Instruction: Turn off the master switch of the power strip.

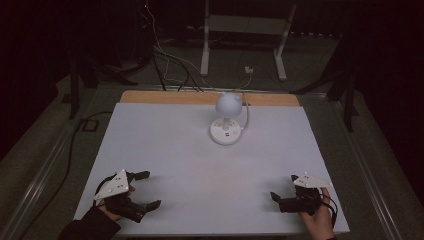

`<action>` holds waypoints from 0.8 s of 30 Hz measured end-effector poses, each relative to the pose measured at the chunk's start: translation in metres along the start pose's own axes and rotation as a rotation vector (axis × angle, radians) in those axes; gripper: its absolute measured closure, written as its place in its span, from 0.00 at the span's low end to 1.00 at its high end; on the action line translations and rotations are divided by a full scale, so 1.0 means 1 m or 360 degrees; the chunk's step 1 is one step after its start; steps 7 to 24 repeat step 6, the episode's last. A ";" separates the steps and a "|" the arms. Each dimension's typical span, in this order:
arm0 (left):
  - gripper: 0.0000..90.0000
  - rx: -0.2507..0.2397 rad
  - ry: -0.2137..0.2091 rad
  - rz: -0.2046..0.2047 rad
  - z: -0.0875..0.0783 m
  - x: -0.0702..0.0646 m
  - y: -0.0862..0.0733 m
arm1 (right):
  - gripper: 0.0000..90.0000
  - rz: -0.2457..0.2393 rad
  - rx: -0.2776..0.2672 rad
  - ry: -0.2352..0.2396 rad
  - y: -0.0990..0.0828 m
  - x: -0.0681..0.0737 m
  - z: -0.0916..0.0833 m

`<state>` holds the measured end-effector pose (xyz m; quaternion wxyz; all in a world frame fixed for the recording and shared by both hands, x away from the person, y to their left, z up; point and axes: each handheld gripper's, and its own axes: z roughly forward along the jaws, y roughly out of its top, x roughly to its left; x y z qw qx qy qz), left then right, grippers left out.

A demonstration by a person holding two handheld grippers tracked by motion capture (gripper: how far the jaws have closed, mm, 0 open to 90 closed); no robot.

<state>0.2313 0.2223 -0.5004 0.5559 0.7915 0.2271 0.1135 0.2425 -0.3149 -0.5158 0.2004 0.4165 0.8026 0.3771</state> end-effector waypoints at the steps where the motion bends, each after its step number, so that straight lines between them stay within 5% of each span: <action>1: 0.00 0.0000 0.0000 -0.0002 0.000 0.000 0.000 | 0.00 0.0000 -0.0002 0.0004 0.000 0.000 0.000; 24: 0.00 -0.0002 -0.0003 0.0004 0.000 0.000 0.000 | 0.00 0.0004 0.0002 0.0003 0.000 0.000 0.000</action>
